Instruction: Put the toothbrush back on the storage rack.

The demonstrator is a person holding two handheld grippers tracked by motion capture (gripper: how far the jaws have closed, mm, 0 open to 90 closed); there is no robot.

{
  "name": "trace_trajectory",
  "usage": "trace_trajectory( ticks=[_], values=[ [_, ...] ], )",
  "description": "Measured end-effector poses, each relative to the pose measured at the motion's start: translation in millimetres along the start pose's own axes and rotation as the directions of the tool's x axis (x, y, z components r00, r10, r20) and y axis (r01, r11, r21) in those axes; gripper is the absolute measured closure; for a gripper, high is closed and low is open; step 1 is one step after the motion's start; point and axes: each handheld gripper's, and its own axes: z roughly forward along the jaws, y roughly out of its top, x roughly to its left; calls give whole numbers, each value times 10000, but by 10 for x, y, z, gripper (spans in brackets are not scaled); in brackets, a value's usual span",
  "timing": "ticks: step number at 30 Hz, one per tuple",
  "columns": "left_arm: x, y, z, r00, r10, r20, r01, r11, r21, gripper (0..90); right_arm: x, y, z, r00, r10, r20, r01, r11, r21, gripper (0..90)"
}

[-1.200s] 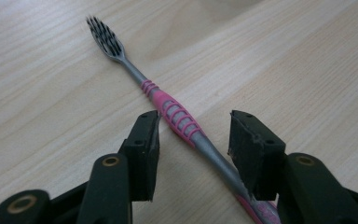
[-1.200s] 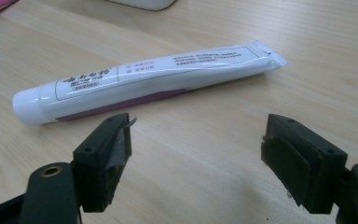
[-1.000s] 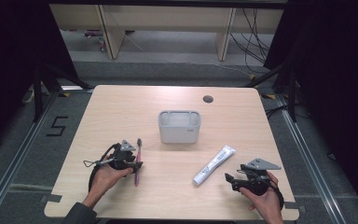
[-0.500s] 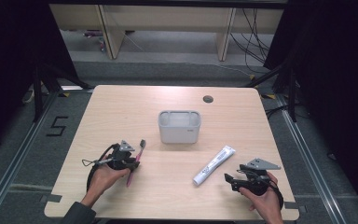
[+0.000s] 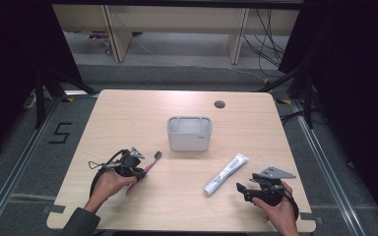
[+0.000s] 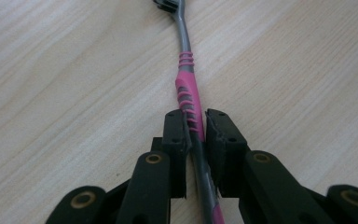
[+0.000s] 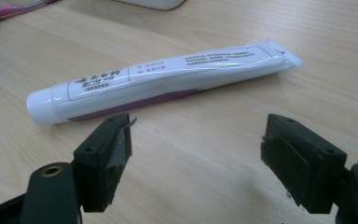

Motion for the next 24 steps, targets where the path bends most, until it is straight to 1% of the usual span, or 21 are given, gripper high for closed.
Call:
trace_trajectory(
  ticks=[1,3,4,5,6,10,11,13,15,16,19,20,23,24],
  values=[
    [4,18,-6,9999,99,16,-99,9997,209,777,0,0,0,10000,5,-9,-5,10000,2,249],
    [4,37,1,9998,173,25,-174,9994,288,784,1,0,0,10000,6,-13,-6,10000,0,249],
    [14,63,-4,9994,297,186,-308,9979,578,805,1,0,-1,10000,0,-10,0,10000,-4,249],
    [19,79,-1,9989,401,249,-418,9966,716,812,1,0,0,10000,-1,-9,1,10000,2,249],
    [19,79,-1,9989,401,249,-418,9966,716,817,3,0,5,9999,36,-95,-36,10000,17,249],
    [31,142,3,9965,728,413,-773,9895,1223,820,6,1,6,9999,11,-109,-11,10000,14,249],
    [33,154,-2,9966,670,480,-731,9875,1398,820,6,0,5,9999,17,-105,-17,10000,8,250],
    [60,180,2,9947,896,513,-966,9832,1551,820,2,1,2,10000,-39,-16,39,10000,-45,251],
    [54,187,3,9953,824,517,-898,9826,1623,821,1,1,-1,10000,-46,9,46,10000,-49,250],
    [62,213,-2,9936,952,609,-1050,9770,1857,821,2,2,-2,10000,-36,-6,36,10000,-67,251],
    [78,235,5,9918,1128,606,-1225,9732,1944,822,2,1,4,10000,-5,-65,5,10000,-30,251],
    [81,239,4,9921,1085,631,-1190,9730,1978,821,1,1,0,10000,-45,3,45,10000,-50,251],
    [87,235,9,9927,1010,657,-1121,9737,1982,820,0,1,1,10000,-39,-14,39,10000,-53,251],
    [90,232,18,9924,1018,685,-1139,9719,2061,819,0,2,0,10000,-34,1,34,10000,-53,251]
  ],
)
